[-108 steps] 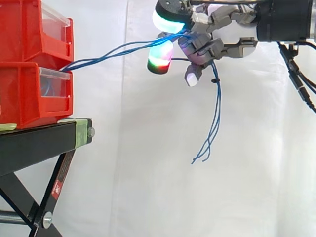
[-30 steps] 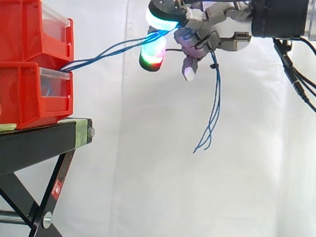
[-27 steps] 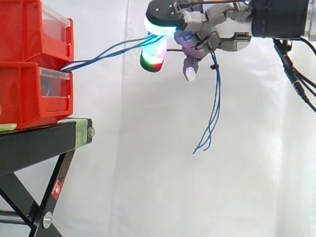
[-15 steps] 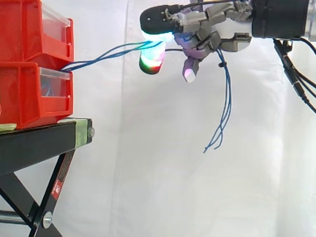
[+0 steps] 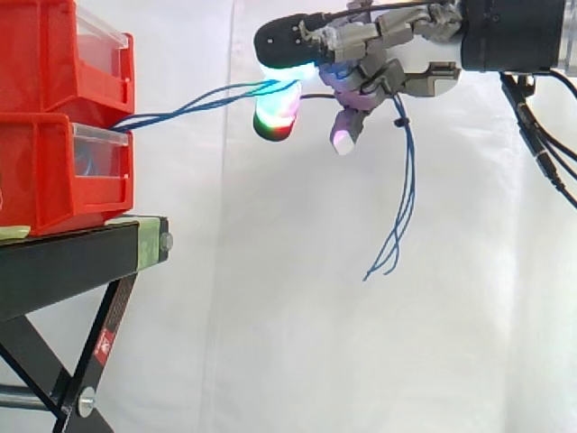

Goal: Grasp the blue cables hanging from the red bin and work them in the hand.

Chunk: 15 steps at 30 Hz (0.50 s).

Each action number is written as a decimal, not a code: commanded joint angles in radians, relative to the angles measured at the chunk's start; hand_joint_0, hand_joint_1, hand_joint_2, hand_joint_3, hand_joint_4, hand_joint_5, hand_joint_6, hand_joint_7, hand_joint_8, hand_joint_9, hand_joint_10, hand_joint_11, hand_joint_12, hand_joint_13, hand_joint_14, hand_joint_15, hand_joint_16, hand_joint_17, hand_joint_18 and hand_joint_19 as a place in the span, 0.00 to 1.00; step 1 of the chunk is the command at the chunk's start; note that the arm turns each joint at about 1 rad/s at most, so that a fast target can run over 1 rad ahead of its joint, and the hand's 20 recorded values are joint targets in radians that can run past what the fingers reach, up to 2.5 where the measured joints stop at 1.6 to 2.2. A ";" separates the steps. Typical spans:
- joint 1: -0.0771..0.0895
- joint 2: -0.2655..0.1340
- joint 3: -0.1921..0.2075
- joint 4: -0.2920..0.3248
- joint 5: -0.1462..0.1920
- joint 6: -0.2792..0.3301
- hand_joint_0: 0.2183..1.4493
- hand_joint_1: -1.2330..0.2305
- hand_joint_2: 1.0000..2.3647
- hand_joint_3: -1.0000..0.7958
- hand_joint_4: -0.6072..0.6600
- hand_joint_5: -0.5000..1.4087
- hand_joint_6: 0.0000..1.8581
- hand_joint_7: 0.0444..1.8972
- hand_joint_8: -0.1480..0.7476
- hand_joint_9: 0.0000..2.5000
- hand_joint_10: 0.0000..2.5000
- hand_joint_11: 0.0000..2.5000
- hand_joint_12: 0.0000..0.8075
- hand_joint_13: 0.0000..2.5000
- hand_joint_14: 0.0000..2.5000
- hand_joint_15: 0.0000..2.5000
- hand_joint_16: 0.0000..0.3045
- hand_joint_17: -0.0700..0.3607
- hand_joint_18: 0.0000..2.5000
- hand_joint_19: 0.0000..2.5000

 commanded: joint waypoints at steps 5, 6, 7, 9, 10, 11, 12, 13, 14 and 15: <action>0.000 0.000 0.001 0.001 -0.001 0.000 0.57 0.41 0.02 0.45 0.69 0.47 0.00 0.66 0.59 0.30 1.00 1.00 0.61 0.41 1.00 0.67 0.18 0.44 0.46 0.22; 0.000 0.000 0.000 0.001 -0.001 0.000 0.56 0.43 0.01 0.45 0.70 0.47 0.00 0.66 0.60 0.29 1.00 1.00 0.62 0.41 1.00 0.66 0.19 0.46 0.47 0.20; 0.000 0.000 0.001 0.003 -0.001 0.000 0.55 0.43 0.01 0.43 0.71 0.46 0.00 0.65 0.61 0.29 1.00 1.00 0.63 0.41 1.00 0.66 0.20 0.48 0.47 0.17; 0.000 0.000 0.000 0.003 -0.001 0.000 0.53 0.43 0.01 0.42 0.72 0.45 0.00 0.65 0.61 0.28 1.00 1.00 0.63 0.41 1.00 0.65 0.21 0.49 0.46 0.17; 0.000 0.000 0.000 0.003 -0.003 0.000 0.53 0.43 0.01 0.43 0.72 0.45 0.00 0.65 0.62 0.28 1.00 1.00 0.64 0.41 1.00 0.65 0.21 0.49 0.46 0.16; 0.000 0.000 0.000 0.003 -0.003 0.000 0.52 0.43 0.01 0.44 0.71 0.45 0.00 0.65 0.62 0.27 1.00 1.00 0.64 0.40 1.00 0.65 0.21 0.49 0.46 0.16; 0.000 0.000 0.000 0.003 -0.003 0.000 0.52 0.42 0.01 0.47 0.73 0.44 0.00 0.64 0.63 0.27 1.00 1.00 0.64 0.40 1.00 0.64 0.22 0.51 0.46 0.13; 0.000 0.000 0.000 0.003 -0.003 0.000 0.52 0.42 0.01 0.47 0.73 0.44 0.00 0.64 0.63 0.26 1.00 1.00 0.64 0.40 1.00 0.64 0.22 0.51 0.46 0.14; -0.002 0.000 0.001 0.003 -0.003 0.000 0.52 0.42 0.01 0.47 0.73 0.44 0.00 0.64 0.63 0.26 1.00 1.00 0.65 0.40 1.00 0.65 0.22 0.51 0.46 0.13; -0.002 0.000 0.001 0.003 -0.003 0.000 0.52 0.42 0.01 0.44 0.73 0.43 0.00 0.64 0.63 0.25 1.00 1.00 0.64 0.40 1.00 0.64 0.22 0.51 0.45 0.14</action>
